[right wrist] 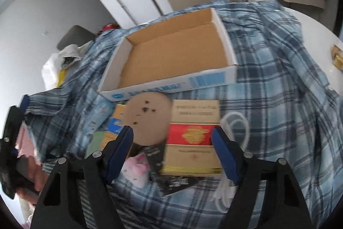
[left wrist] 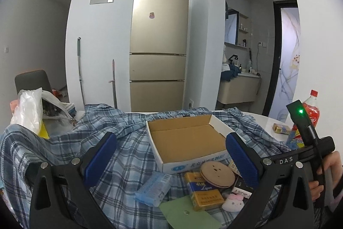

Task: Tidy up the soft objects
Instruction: 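Lower the right gripper around the red-and-gold cigarette pack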

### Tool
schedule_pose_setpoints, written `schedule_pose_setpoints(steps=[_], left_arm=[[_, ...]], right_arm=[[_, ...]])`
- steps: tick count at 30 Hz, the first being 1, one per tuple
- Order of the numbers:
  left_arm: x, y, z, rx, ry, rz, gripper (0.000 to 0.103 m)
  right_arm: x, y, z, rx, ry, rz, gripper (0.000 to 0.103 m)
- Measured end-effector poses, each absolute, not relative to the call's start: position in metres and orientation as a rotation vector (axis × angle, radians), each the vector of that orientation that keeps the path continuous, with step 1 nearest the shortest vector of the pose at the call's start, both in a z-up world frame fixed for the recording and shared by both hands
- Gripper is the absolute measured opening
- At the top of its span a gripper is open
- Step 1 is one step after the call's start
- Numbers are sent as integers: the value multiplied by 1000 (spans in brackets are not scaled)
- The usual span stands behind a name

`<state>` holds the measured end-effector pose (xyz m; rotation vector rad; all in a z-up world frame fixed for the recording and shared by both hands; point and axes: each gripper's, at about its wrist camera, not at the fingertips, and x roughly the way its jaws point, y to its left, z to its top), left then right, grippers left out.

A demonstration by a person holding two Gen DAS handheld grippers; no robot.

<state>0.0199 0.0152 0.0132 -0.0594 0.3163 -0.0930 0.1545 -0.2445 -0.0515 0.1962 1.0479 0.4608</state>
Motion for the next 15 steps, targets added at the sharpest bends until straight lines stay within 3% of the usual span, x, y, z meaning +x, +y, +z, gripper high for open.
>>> schedule_pose_setpoints(steps=[15], left_arm=[[34,23,3,-95,375,-89,103]], right_arm=[[164,-249,-63,178,1063,444,75]])
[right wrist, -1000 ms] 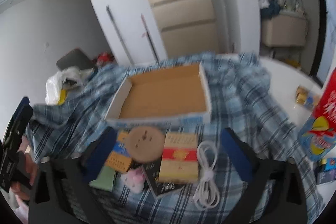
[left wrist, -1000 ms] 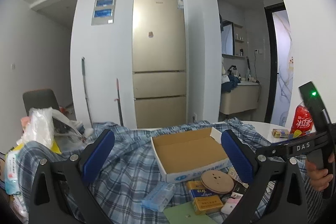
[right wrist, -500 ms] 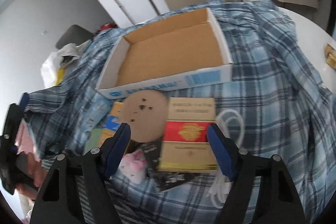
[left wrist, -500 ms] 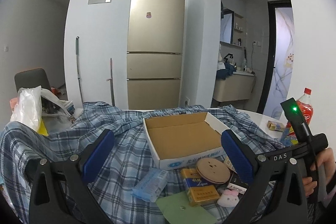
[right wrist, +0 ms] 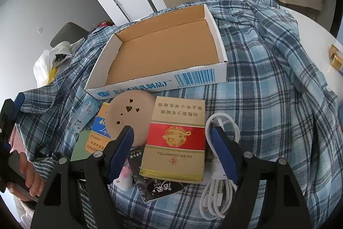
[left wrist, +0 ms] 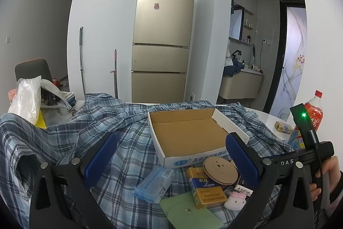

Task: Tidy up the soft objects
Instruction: 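Lower the right gripper around the red-and-gold cigarette pack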

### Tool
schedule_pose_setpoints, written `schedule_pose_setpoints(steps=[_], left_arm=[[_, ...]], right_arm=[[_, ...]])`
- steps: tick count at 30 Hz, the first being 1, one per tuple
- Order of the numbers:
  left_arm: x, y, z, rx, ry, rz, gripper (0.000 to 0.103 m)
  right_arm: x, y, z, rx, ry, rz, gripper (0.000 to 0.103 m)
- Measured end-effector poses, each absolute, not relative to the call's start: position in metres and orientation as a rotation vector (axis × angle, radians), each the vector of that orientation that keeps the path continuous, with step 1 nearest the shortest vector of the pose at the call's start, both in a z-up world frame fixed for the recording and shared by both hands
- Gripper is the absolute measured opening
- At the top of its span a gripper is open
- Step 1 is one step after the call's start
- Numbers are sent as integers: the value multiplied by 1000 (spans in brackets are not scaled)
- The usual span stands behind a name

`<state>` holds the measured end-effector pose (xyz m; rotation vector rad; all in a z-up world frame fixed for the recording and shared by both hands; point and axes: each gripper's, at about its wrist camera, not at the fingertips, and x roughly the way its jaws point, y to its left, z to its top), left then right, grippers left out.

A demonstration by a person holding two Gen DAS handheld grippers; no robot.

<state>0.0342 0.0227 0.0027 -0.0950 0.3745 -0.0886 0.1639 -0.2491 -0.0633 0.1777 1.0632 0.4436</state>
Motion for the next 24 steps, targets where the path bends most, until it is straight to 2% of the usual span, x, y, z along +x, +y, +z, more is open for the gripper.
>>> schedule_pose_setpoints(steps=[8,17,24], left_arm=[[36,16,-2,-79,391,-94,103],[35,16,-1,-84,389,-96,103],[32,16,2,-90,384,-106,103]], right_arm=[[161,-245,-64,185,1074,468,68],[149,-254,-50,225,1081,471,68],[136,-267,-26,142,960,308,68]])
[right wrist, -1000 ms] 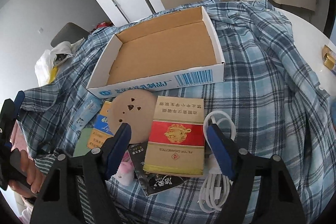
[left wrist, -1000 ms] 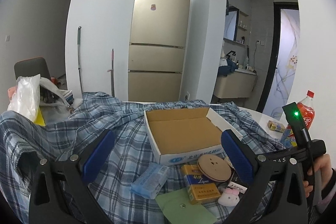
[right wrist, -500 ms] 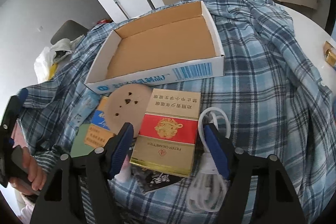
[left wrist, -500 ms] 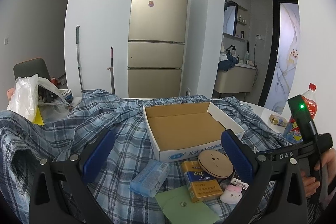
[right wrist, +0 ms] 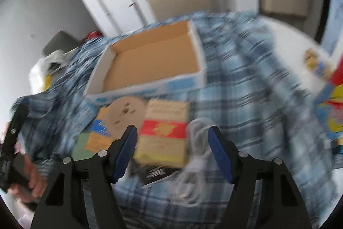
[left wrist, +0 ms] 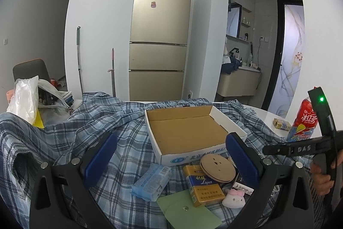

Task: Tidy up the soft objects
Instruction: 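Lower the right gripper around the red-and-gold cigarette pack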

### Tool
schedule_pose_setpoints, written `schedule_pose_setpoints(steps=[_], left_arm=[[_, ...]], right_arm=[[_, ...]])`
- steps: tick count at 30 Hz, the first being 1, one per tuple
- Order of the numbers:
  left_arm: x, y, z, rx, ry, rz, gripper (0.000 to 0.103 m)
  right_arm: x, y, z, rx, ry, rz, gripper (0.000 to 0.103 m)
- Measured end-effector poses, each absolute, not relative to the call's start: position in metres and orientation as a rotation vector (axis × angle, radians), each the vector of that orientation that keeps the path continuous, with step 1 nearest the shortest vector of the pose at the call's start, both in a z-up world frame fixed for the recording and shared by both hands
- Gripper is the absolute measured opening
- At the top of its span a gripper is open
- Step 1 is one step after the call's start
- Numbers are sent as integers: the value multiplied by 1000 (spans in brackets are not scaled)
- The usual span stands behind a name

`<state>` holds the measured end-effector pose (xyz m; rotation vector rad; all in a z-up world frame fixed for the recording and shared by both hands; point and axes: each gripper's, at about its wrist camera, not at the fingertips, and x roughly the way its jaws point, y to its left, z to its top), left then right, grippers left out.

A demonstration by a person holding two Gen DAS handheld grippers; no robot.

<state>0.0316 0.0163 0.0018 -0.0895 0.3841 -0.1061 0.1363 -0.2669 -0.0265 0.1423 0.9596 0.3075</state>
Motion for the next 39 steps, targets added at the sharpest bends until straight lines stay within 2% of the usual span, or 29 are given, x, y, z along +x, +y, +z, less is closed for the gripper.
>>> schedule_pose_setpoints(steps=[5,14,16,17,29,31,33,39], left_arm=[[30,16,4,-84,376,-103,103],[31,16,3,-52,373,-65,103],[32,16,2,-56,378,-74,103],[32,16,2,-53,377,-73,103],[31,15,5,-71,379,-80,103],[30,16,5,-73,375,-79,103],[30,17,6,-73,370,-75,103],[33,21,4,-83,380,-68,103]], right_arm=[[144,-263,-30,227,1070,482,68],[146,-249,-58,206,1151,424,68],[148,-246,-60,197,1154,424,64],[149,-245,-61,192,1156,423,58],[120,-228,-50,29,1157,451,58],[119,-226,-47,4,1142,433,61],[123,-227,-45,21,1137,432,65],[148,-229,-51,99,1156,389,64]])
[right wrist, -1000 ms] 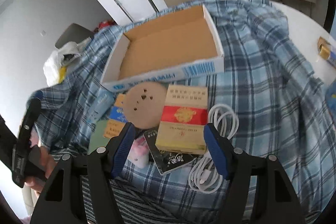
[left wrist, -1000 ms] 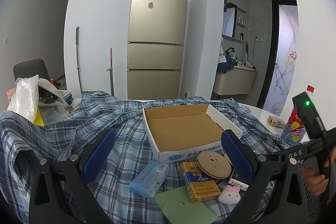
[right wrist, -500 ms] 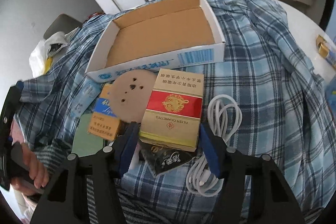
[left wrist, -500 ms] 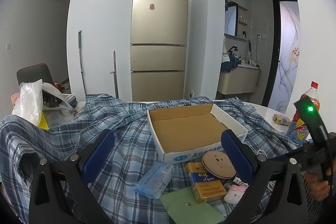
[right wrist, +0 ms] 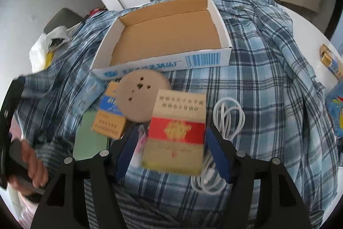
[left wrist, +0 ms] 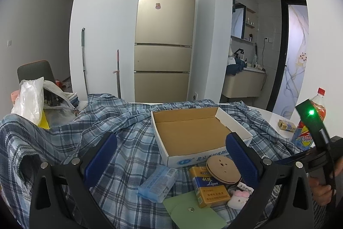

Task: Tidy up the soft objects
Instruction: 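Lower the right gripper around the red-and-gold cigarette pack, then close the right gripper on the cigarette pack while the left grasps the blue box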

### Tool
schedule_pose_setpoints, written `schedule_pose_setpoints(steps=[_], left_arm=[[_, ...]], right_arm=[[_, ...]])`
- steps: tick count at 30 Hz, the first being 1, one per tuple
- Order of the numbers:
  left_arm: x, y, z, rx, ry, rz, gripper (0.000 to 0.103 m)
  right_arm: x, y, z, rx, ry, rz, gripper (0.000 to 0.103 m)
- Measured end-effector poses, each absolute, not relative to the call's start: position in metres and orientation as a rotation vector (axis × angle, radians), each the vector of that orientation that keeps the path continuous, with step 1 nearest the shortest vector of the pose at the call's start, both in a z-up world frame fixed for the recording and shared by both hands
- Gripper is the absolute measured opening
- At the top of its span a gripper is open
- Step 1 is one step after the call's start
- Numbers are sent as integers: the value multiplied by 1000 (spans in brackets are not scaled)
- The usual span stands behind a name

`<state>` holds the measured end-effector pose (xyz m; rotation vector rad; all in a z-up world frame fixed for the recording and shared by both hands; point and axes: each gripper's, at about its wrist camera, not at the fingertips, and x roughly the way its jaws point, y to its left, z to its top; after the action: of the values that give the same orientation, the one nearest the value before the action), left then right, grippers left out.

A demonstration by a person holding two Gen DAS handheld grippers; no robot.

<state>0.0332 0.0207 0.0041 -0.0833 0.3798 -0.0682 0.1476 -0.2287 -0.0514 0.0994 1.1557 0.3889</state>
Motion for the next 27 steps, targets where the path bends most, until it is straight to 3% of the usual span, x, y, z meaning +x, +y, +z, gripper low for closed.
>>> schedule_pose_setpoints(steps=[2,8,15,17,27], left_arm=[[34,21,4,-82,380,-70,103],[37,19,1,-63,395,-63,103],[52,31,-5,-83,474,-101,102],[59,34,-10,-89,512,-118,94],[85,36,-37,-121,663,-158,84]], right_arm=[[149,-228,-55,105,1164,378,57],[139,-222,-49,48,1088,378,56],[133,-226,-17,78,866,435,56],[135,-228,-17,107,838,456,56],[118,-216,-25,-8,688,470,56]])
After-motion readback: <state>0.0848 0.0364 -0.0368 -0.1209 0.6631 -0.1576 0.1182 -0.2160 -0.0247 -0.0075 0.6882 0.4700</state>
